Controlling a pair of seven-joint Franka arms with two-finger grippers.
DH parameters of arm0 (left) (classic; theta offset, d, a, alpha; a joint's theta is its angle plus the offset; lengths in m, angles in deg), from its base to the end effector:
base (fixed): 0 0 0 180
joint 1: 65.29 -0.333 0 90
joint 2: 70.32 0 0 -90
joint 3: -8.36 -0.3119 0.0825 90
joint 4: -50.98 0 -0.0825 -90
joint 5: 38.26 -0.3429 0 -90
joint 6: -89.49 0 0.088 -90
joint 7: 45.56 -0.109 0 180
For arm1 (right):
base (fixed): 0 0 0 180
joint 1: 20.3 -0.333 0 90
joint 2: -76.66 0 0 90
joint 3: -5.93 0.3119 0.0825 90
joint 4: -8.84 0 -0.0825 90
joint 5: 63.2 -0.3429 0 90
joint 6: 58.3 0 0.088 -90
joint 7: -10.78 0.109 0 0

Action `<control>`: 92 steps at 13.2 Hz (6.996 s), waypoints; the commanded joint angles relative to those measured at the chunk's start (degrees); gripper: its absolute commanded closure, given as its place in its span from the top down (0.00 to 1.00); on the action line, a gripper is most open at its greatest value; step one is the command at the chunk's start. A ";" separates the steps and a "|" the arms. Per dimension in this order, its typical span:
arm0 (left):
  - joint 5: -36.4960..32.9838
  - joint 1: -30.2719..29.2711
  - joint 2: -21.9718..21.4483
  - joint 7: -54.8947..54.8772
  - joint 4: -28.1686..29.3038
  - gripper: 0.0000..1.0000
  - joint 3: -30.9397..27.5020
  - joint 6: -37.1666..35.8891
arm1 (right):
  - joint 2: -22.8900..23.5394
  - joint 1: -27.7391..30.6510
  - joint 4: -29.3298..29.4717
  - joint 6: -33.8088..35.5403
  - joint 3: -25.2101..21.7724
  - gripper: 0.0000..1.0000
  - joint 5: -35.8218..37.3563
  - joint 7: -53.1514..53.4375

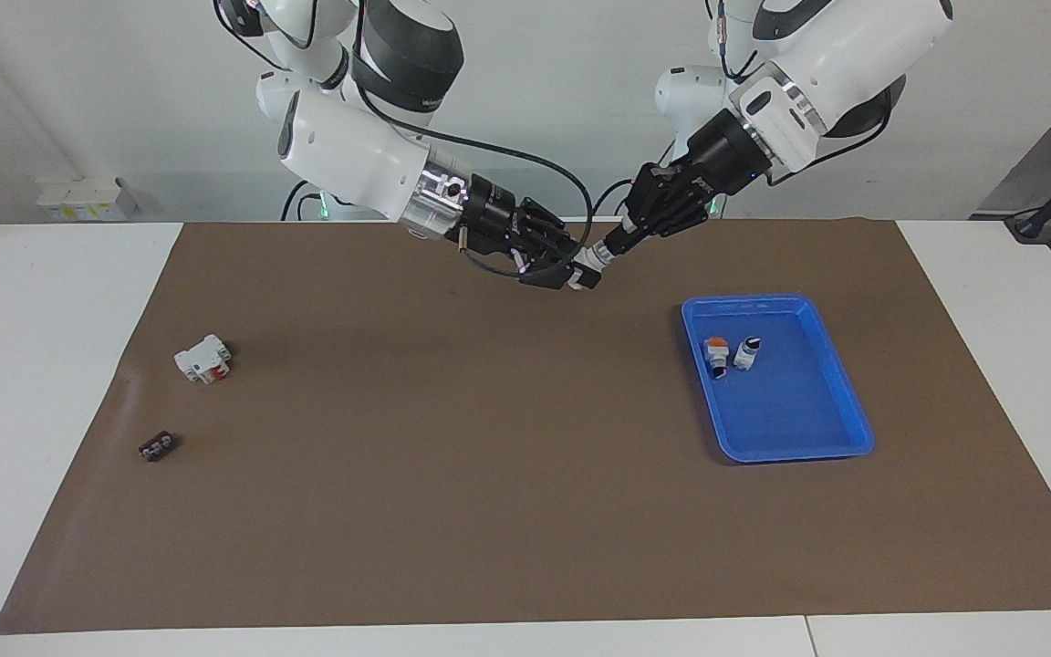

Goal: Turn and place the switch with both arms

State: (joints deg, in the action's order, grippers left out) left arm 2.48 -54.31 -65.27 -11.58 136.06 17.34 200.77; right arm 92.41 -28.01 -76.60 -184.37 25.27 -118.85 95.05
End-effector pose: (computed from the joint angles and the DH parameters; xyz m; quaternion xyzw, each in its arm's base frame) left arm 0.5255 -0.2340 0.6663 0.9041 0.1776 -0.0045 0.3885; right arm 0.5717 0.2912 0.5900 -0.6436 0.5761 0.2771 0.4209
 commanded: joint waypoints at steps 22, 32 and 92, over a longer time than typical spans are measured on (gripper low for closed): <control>1.71 3.08 -1.97 46.00 0.88 0.00 0.25 1.57 | 0.16 0.85 -0.34 -0.84 0.35 0.00 0.54 0.64; 0.39 2.73 -2.06 42.41 1.31 0.00 0.07 0.52 | -0.98 0.85 -0.69 -0.41 0.26 1.00 2.98 0.03; -41.10 -17.93 -4.87 -39.86 10.38 1.00 0.16 -4.75 | -19.00 1.73 -7.11 35.98 -23.74 1.00 54.33 -74.68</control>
State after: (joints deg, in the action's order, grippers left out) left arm -38.13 -72.40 -68.45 -50.15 147.25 17.36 197.53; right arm 74.89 -26.50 -82.00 -147.76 1.75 -63.31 21.87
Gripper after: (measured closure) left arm 0.000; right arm 0.000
